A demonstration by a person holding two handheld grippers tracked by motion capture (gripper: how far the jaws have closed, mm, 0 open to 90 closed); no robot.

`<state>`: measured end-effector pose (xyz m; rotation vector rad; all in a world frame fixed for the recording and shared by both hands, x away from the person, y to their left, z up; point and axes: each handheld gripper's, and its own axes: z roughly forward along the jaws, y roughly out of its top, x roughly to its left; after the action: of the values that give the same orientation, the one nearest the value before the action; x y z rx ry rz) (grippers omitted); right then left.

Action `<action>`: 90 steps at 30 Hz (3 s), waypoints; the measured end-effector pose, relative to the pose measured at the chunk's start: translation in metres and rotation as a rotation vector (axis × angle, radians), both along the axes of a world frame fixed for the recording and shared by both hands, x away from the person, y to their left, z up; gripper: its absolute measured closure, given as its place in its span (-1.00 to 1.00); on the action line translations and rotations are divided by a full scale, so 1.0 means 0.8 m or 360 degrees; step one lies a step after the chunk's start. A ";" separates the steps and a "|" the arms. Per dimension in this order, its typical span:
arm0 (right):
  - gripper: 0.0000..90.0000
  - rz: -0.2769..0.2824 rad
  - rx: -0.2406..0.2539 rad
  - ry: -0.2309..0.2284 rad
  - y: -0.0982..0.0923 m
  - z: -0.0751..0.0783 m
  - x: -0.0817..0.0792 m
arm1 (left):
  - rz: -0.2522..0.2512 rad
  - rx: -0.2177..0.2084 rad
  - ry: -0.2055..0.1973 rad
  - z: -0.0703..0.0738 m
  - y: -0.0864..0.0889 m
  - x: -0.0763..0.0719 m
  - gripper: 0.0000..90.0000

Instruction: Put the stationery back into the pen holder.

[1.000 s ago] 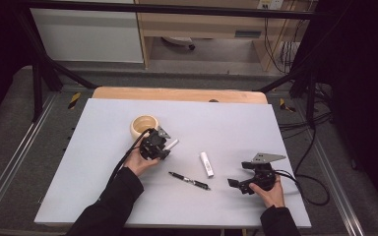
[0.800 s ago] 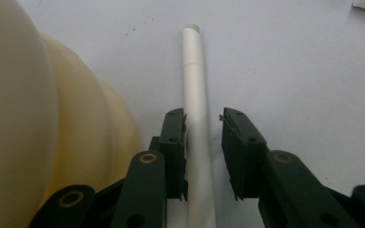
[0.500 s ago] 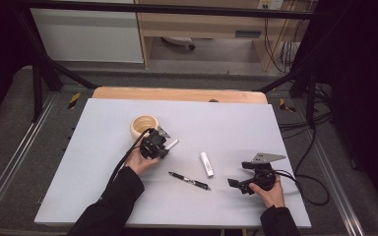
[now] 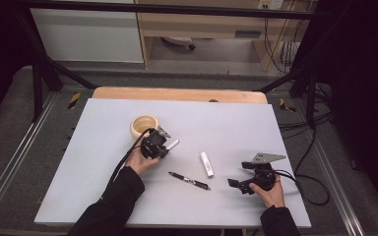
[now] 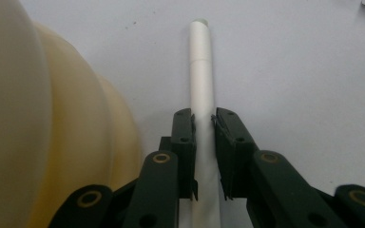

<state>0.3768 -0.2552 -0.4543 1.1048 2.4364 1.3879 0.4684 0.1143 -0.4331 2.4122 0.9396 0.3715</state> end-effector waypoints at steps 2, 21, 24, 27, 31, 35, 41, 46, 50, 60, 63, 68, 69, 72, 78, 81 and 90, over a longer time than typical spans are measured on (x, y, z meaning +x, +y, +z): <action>-0.98 0.0000 -0.0001 -0.0001 0.000 0.000 0.000 | 0.0003 -0.0004 0.0003 0.000 0.000 0.000 0.74; -0.98 0.0002 -0.0003 0.0005 0.000 0.000 0.000 | -0.0028 -0.0058 0.0003 0.013 0.006 -0.004 0.75; -0.98 0.0002 -0.0003 0.0004 0.000 0.000 0.000 | -0.0042 -0.0074 0.0001 0.018 0.006 -0.008 0.75; -0.98 0.0000 0.0000 0.0008 0.001 0.000 0.000 | -0.0051 -0.0102 -0.0012 0.024 0.007 -0.013 0.75; -0.98 0.0002 -0.0003 0.0006 0.001 -0.001 0.000 | -0.0062 -0.0143 -0.0030 0.032 0.008 -0.020 0.75; -0.98 0.0004 -0.0003 0.0006 0.001 -0.001 0.000 | -0.0073 -0.0186 -0.0055 0.041 0.009 -0.028 0.75; -0.98 0.0000 -0.0008 0.0009 0.001 -0.001 0.000 | -0.0083 -0.0253 -0.0091 0.053 0.012 -0.037 0.75; -0.98 0.0000 -0.0010 0.0008 0.001 -0.001 0.000 | -0.0077 -0.0300 -0.0119 0.060 0.017 -0.042 0.75; -0.98 0.0000 -0.0009 0.0006 0.001 -0.001 0.000 | -0.0065 -0.0348 -0.0149 0.068 0.023 -0.046 0.75; -0.98 -0.0001 -0.0014 0.0008 0.001 -0.001 0.000 | -0.0007 -0.0454 -0.0228 0.085 0.042 -0.055 0.75; -0.98 -0.0001 -0.0010 0.0010 0.001 -0.001 0.000 | 0.0010 -0.0490 -0.0255 0.089 0.047 -0.059 0.75; -0.98 0.0000 -0.0011 0.0012 0.001 -0.001 0.000 | 0.0035 -0.0543 -0.0302 0.100 0.056 -0.063 0.75; -0.98 -0.0002 -0.0009 0.0011 0.001 -0.001 0.000 | 0.0041 -0.0553 -0.0308 0.101 0.058 -0.063 0.75; -0.98 0.0001 -0.0012 0.0010 0.001 -0.001 0.000 | 0.0061 -0.0572 -0.0333 0.107 0.062 -0.064 0.75; -0.98 -0.0001 -0.0010 0.0010 0.001 -0.001 0.000 | 0.0102 -0.0602 -0.0376 0.116 0.069 -0.062 0.75; -0.98 0.0000 -0.0008 0.0010 0.001 -0.001 0.000 | 0.0116 -0.0620 -0.0391 0.120 0.073 -0.060 0.75; -0.98 0.0001 -0.0013 0.0005 0.001 -0.001 0.000 | 0.0177 -0.0657 -0.0451 0.130 0.081 -0.053 0.75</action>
<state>0.3771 -0.2544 -0.4555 1.1055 2.4425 1.3764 0.4260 0.1787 -0.3289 1.8832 0.9196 0.4913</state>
